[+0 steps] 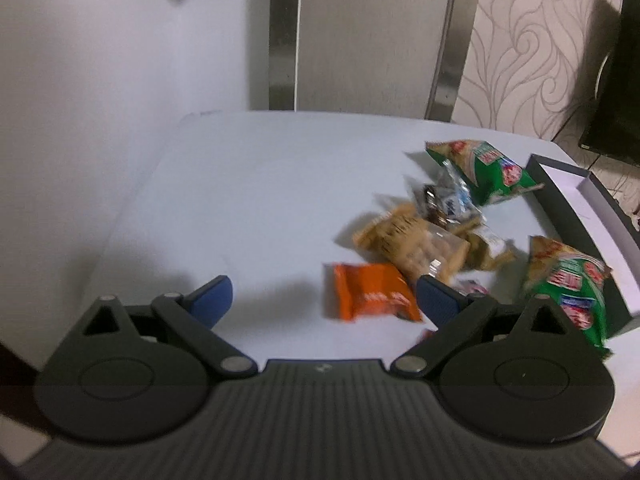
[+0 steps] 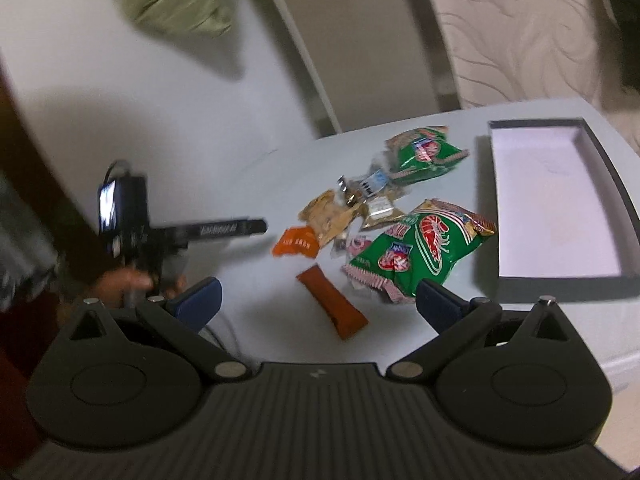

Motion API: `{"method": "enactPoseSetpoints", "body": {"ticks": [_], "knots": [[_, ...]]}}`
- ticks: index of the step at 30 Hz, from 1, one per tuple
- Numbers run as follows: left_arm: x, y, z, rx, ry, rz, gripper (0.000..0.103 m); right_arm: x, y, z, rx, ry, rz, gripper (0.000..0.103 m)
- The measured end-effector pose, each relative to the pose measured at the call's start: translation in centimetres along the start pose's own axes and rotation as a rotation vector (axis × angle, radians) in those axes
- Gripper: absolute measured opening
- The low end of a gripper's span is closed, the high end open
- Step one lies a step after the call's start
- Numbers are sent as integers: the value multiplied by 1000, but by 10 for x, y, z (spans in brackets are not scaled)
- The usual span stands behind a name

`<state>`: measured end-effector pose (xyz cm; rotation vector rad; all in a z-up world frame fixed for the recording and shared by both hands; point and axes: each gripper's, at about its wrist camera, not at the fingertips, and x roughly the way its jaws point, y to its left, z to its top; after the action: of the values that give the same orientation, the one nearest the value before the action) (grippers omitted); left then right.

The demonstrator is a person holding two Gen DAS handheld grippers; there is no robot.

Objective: Organize snacks
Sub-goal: 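Move both tools over the snack pile on the table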

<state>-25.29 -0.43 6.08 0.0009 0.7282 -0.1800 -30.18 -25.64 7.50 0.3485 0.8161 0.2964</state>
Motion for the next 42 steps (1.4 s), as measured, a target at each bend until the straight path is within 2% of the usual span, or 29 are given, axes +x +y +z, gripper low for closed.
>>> {"method": "enactPoseSetpoints", "body": {"ticks": [1,4,8,12,16,21,25,28,32,36,42], "knots": [[-12,-5,-3,6,7,7,100,0,-3,-3,-32,16,6,103],[-10,-24,-4,50,36,56,100,-3,-18,-13,-53,57,-15,103],[-6,-36,2,57,28,113,100,-16,-32,-21,-36,49,-39,103],[-1,-39,8,21,29,81,100,-36,-33,-20,-42,16,-74,103],[8,-50,12,54,45,74,100,-47,-26,-4,-48,-18,-113,103],[12,-51,14,66,35,71,100,-40,-1,25,-144,-23,-135,103],[13,-44,16,71,22,76,100,-32,25,38,-208,-61,-172,103],[12,-36,17,68,9,75,100,-26,37,36,-193,-83,-148,103],[15,-30,19,71,2,74,100,-14,45,28,-184,-53,-106,103],[15,-28,19,90,-10,65,100,-3,56,30,-219,-67,-104,103],[19,-22,18,111,-14,55,100,3,50,32,-193,-78,-107,103]]}}
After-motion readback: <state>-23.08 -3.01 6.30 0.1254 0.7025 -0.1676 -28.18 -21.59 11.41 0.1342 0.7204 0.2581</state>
